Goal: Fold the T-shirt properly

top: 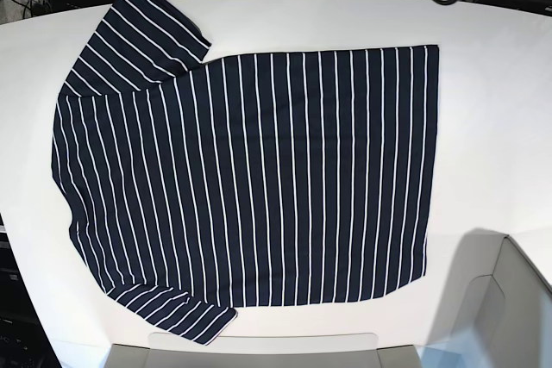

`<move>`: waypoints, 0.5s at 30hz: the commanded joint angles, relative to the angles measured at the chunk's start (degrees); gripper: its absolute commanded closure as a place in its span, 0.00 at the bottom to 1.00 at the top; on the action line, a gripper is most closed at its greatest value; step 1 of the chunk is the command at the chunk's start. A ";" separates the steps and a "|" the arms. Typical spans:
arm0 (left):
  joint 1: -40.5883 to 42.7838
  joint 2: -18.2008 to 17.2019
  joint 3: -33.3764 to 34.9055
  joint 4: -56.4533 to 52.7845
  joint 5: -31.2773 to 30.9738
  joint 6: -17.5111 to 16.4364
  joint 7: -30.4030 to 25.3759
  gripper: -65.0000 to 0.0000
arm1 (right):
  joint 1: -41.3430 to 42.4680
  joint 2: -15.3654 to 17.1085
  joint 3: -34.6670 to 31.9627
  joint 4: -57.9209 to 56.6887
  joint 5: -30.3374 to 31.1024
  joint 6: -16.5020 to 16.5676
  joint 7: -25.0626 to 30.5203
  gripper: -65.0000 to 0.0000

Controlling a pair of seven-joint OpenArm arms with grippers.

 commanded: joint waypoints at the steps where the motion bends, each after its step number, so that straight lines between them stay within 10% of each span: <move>1: 1.60 0.12 -0.16 3.09 -0.01 0.23 -0.48 0.96 | -2.14 1.08 1.29 2.18 0.28 0.14 0.61 1.00; 15: 13.03 0.47 -6.93 35.61 0.07 0.23 7.08 0.96 | -18.31 1.17 15.27 38.84 0.45 0.14 -1.86 1.00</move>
